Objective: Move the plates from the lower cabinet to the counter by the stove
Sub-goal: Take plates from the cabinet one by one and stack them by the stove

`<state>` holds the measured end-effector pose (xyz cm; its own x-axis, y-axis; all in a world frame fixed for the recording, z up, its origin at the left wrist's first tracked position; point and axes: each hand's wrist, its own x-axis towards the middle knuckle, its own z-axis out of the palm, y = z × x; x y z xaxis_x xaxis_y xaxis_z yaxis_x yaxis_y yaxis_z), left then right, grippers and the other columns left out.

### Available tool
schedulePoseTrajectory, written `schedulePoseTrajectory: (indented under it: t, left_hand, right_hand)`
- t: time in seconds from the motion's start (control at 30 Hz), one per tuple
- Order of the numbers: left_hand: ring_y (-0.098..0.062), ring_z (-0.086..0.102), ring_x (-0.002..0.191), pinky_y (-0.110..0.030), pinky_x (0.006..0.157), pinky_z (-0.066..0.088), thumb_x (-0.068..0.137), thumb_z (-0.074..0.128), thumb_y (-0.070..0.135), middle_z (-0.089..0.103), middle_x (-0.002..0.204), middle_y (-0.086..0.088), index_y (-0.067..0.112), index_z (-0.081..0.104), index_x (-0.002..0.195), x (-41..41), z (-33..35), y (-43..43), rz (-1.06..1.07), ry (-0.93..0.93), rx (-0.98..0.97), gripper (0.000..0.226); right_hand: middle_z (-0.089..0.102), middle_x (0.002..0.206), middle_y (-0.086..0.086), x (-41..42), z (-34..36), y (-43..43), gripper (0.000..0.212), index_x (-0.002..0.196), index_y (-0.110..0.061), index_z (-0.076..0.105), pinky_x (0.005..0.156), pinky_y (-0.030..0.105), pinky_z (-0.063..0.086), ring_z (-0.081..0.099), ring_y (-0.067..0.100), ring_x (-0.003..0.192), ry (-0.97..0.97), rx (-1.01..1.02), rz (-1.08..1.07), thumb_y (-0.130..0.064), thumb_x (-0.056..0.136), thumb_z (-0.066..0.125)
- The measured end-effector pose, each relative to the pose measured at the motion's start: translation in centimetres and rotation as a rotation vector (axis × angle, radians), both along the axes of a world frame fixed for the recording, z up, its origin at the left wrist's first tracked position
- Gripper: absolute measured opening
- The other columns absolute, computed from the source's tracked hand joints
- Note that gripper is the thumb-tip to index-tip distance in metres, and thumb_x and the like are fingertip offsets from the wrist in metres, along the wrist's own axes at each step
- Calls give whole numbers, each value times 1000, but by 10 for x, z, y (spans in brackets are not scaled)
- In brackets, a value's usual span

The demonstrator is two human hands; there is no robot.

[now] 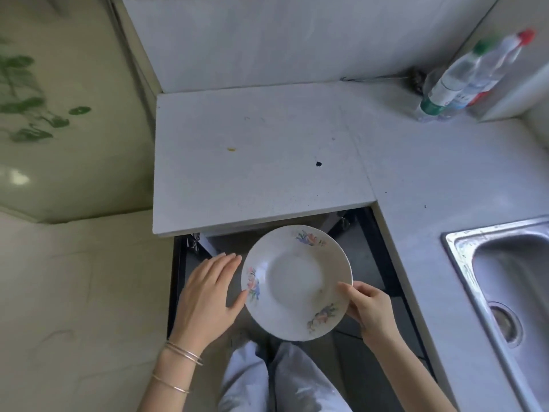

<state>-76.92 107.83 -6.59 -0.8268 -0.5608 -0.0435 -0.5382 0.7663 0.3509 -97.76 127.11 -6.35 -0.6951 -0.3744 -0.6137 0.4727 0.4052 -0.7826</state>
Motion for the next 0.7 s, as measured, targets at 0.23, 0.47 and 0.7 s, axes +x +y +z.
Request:
schedulePoseTrajectory:
  t: [0.23,0.47,0.7]
  left_hand:
    - [-22,53,118,-41,97,46,88,44,46,59,128,-6,6,58,125,25,21,15,131,64,-51,56]
    - [-23,55,113,-36,94,42,85,47,40,59,126,-4,8,58,125,106,34,26,456,51,-111,53]
    - [-26,55,112,-37,92,41,86,44,43,60,122,-7,7,59,123,220,36,51,851,60,-128,54]
  right_hand:
    - [72,77,18,8,16,-23,5,76,-1,71,71,42,58,68,35,77,63,-44,173,-3,79,68]
    - [73,76,11,45,27,-76,1,78,-4,71,74,40,58,69,31,79,86,-94,500,-5,78,70]
    - [75,90,3,144,38,-152,23,100,-12,71,66,32,58,70,19,83,75,-214,915,-1,80,68]
